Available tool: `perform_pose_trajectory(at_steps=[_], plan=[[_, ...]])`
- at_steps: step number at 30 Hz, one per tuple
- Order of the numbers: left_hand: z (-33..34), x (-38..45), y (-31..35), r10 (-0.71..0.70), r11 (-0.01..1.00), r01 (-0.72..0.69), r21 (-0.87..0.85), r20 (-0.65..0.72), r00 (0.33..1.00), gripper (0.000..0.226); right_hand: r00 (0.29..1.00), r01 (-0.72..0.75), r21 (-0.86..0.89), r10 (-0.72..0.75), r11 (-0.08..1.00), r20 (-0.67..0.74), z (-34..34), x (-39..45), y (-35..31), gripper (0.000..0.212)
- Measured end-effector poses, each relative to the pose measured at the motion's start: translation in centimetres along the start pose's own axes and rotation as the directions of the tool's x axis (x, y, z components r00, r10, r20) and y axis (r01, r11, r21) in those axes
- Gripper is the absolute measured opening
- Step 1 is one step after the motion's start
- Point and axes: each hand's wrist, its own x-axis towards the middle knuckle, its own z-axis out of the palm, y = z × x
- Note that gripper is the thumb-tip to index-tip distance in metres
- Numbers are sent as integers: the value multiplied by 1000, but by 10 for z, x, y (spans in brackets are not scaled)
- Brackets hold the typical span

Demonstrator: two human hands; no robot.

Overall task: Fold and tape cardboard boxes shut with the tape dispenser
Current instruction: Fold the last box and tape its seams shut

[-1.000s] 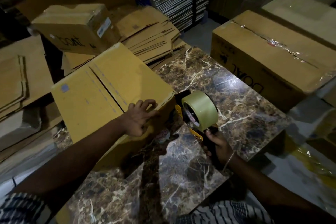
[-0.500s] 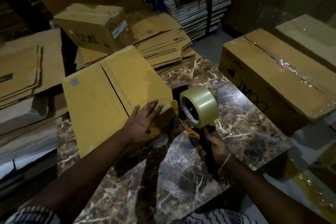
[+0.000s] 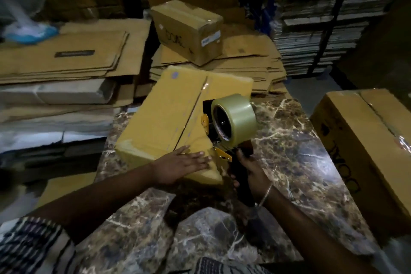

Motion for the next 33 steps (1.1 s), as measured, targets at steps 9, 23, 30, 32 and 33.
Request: perform_pose_trajectory(at_steps=[9,23,30,32,33], plan=[[14,-70,86,-571,743,369,-558,-240,785,49,934,-202,-123,229,972,276,37,34,16,74],[6,2,109,-887,-454,-44,-890,456,-75,91,823,-302,-270,393,914,410,68,54,23,84],[5,-23,95,-901,-423,69,-904,427,80,66,823,-245,-307,365,919,435,85,54,35,78],[5,-34,91,-890,-421,72,-904,427,162,56,818,-254,-319,379,913,433,93,55,38,80],[5,-39,90,-888,-407,47,-912,407,214,46,814,-261,-325,388,909,432,98,56,39,82]])
